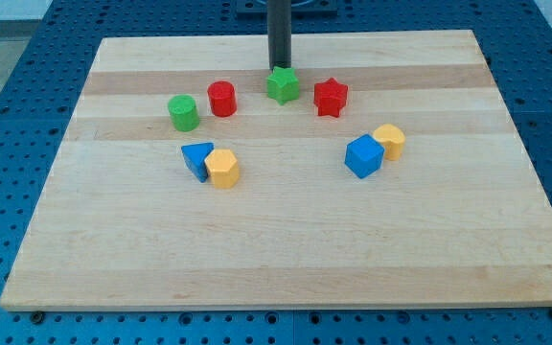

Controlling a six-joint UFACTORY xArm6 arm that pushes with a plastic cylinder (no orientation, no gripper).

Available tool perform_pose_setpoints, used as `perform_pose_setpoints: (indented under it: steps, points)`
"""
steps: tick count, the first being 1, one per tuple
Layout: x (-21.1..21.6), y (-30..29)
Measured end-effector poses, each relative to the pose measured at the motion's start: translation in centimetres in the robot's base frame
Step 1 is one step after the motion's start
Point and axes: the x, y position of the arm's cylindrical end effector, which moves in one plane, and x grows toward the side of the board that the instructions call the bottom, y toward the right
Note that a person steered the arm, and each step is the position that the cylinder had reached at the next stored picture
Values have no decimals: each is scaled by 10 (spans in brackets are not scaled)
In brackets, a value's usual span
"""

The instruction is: Move the green star to the top of the red star

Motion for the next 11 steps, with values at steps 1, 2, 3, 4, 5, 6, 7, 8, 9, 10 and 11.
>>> perform_pose_setpoints:
  steps: [1,2,3,4,5,6,7,8,9,10,11]
  points:
    - [3,-11]
    - [3,-21]
    - [3,-29]
    - [13,-36]
    - [36,-37]
    - [58,-34]
    - [77,-23]
    - [66,-12]
    - [39,-5]
    - [27,-1]
    - [28,16]
